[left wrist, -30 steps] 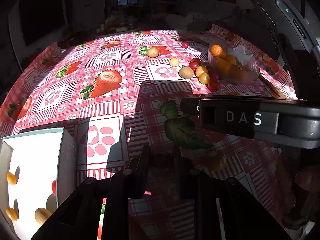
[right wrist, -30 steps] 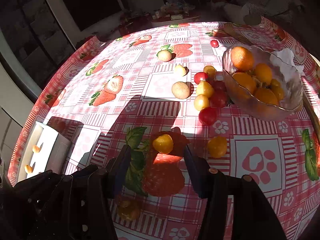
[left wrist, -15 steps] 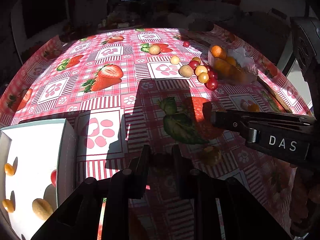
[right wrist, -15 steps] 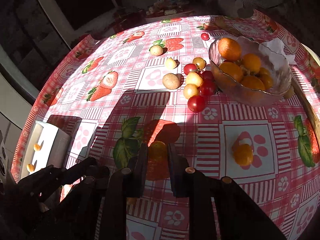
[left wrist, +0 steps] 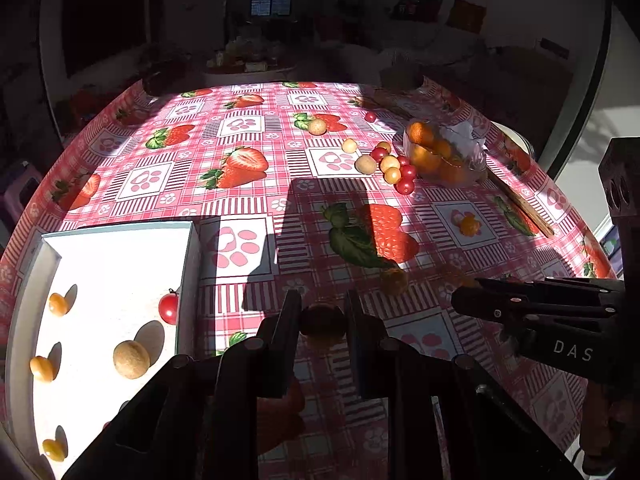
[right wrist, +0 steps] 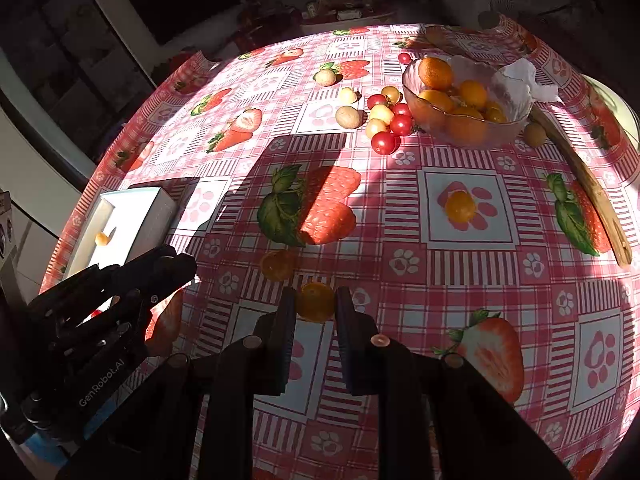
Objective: Organize fruits
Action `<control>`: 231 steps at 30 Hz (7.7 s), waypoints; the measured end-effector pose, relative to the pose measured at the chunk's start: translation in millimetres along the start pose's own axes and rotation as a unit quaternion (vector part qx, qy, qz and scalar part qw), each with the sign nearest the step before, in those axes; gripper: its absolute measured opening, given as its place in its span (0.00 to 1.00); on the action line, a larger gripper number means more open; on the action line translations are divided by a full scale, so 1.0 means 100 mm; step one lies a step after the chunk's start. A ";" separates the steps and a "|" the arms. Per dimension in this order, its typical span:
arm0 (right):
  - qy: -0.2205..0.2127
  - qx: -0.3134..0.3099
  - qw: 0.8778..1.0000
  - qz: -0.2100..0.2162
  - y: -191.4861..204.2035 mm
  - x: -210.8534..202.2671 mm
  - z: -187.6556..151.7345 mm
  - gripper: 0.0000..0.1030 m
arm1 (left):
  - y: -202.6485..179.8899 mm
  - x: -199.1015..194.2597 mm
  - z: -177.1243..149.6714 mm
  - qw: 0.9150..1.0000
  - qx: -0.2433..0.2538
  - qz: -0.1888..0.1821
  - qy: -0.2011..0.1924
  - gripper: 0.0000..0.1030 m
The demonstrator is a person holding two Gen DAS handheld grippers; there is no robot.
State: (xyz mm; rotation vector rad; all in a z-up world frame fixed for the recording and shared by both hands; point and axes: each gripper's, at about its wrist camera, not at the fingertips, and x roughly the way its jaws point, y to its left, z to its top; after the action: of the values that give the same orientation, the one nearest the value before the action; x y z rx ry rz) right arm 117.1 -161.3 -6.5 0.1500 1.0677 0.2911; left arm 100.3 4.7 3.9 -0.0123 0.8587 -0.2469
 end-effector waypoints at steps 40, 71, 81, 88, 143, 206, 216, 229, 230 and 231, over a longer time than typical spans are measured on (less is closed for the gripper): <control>0.084 -0.083 0.990 0.079 2.03 0.41 -0.15 0.21 | 1.70 -0.69 -0.90 0.989 -0.101 0.101 0.022 0.23; 0.059 -0.058 0.992 0.096 1.91 0.35 0.09 0.70 | 1.60 -0.78 -0.97 0.988 -0.068 0.139 -0.015 0.86; 0.025 -0.021 0.998 0.053 1.17 0.04 -0.01 0.71 | 1.33 -0.87 -0.76 0.990 -0.058 0.128 -0.012 0.86; 0.011 0.002 1.000 -0.019 0.44 -0.11 -0.14 0.71 | 0.67 -0.86 -0.45 0.995 -0.009 0.091 -0.029 0.87; -0.048 0.040 0.995 -0.072 -0.79 0.08 0.14 0.22 | -0.56 0.58 -0.03 0.999 0.012 0.009 0.049 0.23; 0.129 -0.186 0.974 0.019 2.38 0.65 -0.45 0.23 | 1.63 -0.79 -1.17 0.984 -0.073 0.148 0.065 0.23; 0.134 -0.190 0.972 0.019 2.44 0.70 -0.49 0.29 | 1.65 -0.80 -1.17 0.984 -0.081 0.146 0.061 0.24; 0.073 -0.227 0.971 -0.004 2.49 0.17 -0.56 0.77 | 1.60 -1.05 -1.17 0.982 -0.090 0.166 0.016 0.80; 0.071 -0.225 0.972 -0.007 2.48 0.14 -0.56 0.77 | 1.60 -1.06 -1.18 0.982 -0.093 0.166 0.016 0.80; 0.070 -0.224 0.972 -0.011 2.46 0.13 -0.56 0.78 | 1.59 -1.07 -1.19 0.982 -0.094 0.166 0.016 0.80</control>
State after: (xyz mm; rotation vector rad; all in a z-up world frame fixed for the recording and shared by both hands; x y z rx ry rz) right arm 33.8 76.1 20.2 -0.2904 1.1170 0.5215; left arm -22.4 193.2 -12.0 -0.0410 0.8990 0.1479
